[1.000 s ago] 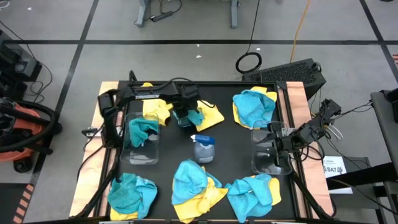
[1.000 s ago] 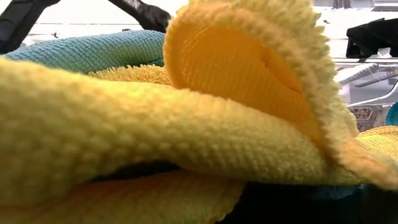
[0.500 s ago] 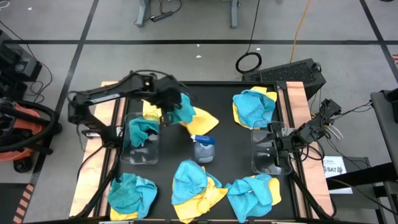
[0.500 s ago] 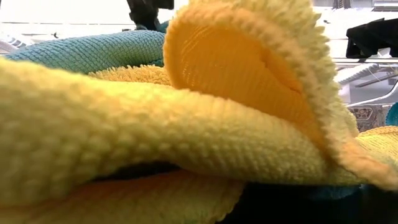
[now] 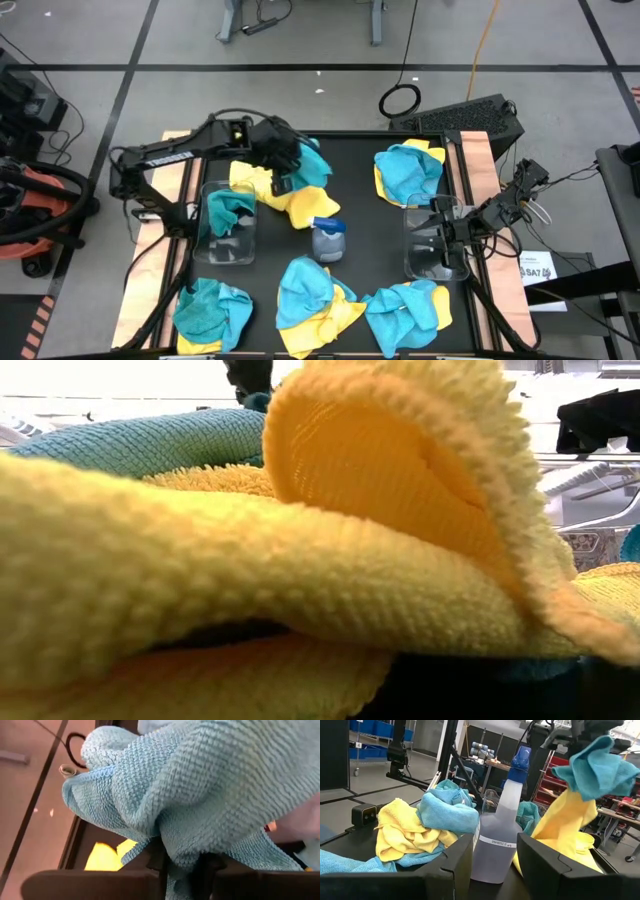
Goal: Sort microfiber towel by color & place in baskets
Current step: Put the blue microfiber cloth into the left transparent bin
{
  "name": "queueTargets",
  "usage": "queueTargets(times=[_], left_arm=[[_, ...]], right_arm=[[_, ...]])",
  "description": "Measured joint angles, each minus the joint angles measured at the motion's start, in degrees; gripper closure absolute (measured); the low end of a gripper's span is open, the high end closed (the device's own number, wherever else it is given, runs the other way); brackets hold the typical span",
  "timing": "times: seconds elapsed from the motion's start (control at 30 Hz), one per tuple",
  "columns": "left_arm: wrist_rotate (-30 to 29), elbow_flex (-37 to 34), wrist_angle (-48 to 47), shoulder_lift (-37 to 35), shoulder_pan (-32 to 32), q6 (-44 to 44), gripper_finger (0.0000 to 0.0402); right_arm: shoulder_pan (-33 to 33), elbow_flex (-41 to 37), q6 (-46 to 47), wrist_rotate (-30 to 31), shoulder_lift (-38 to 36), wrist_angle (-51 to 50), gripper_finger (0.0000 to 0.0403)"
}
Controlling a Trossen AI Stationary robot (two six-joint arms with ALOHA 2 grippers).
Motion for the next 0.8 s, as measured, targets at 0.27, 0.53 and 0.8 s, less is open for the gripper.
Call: queueTargets(times=[0.27,0.53,0.8], left_arm=[[0.0,0.0,7.1,6.1,0.6,4.6,0.0332],[0.2,0.0,13.8,7.5,2.5,6.9,0.0331],[1.7,0.0,19.5,7.5,3.1,9.0,0.0319]], right_arm=[[0.0,0.0,0.0,0.0,0.0,0.0,0.0257],[0.0,0.0,0.0,0.0,0.0,0.0,0.0257],[0.0,0.0,0.0,0.0,0.0,0.0,0.0257]])
